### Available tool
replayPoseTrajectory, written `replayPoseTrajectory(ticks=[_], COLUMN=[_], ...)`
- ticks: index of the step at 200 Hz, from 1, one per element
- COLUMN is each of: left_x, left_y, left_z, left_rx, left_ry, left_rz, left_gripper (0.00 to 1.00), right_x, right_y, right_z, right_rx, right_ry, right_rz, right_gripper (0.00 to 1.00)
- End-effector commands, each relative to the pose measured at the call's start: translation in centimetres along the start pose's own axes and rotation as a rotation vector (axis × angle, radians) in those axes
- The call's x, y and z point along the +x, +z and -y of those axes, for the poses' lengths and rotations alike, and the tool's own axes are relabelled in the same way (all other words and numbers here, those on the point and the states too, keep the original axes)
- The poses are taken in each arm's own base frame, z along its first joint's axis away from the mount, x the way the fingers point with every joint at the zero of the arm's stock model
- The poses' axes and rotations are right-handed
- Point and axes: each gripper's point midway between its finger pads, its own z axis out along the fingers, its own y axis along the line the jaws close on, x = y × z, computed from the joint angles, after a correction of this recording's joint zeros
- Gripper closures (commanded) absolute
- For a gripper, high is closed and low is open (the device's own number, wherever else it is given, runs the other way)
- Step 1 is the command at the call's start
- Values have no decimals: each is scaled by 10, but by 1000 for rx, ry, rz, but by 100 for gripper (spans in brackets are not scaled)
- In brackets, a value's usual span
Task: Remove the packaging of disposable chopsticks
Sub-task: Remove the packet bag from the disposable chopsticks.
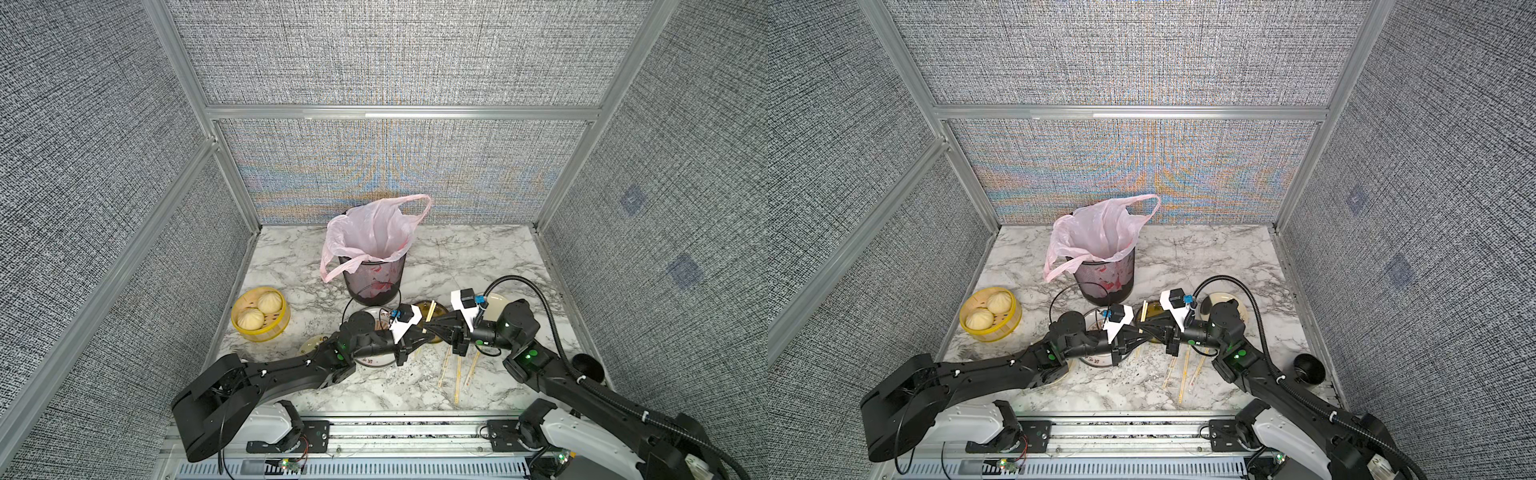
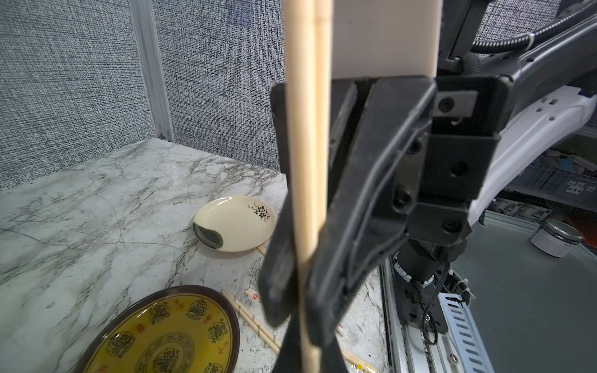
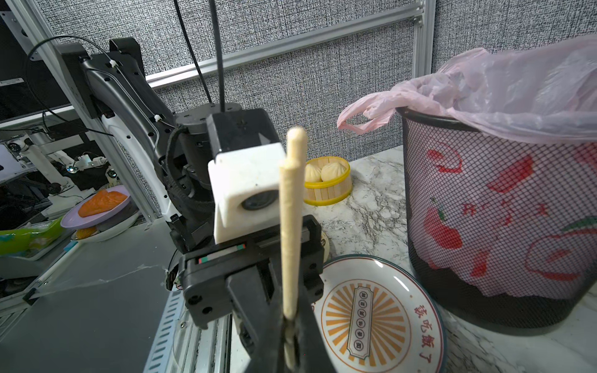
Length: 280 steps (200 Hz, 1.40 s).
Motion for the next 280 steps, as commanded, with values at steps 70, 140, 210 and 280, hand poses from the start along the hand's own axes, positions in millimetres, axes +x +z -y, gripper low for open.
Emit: replayPoseTrajectory(ticks=[70,140,210,280], left_x=[33,26,24,17], left_y=[-3,1,5,6], left_z=[7,9,6,0], left_rx=[37,55,50,16], left_ry=[-31,-41,-46,-55], left_rz=[-124,-106,-95,-74], left_gripper=[94,100,100,100], right_x=[-26,0,7,22], right_y=[-4,-4,-5,-9], right_z=[-2,3,2,3], right_rx=[4,10,14,22], right_ry=[-60,-26,-17,31], right_rz=[96,49,26,-2], right_gripper=[100,100,100,51])
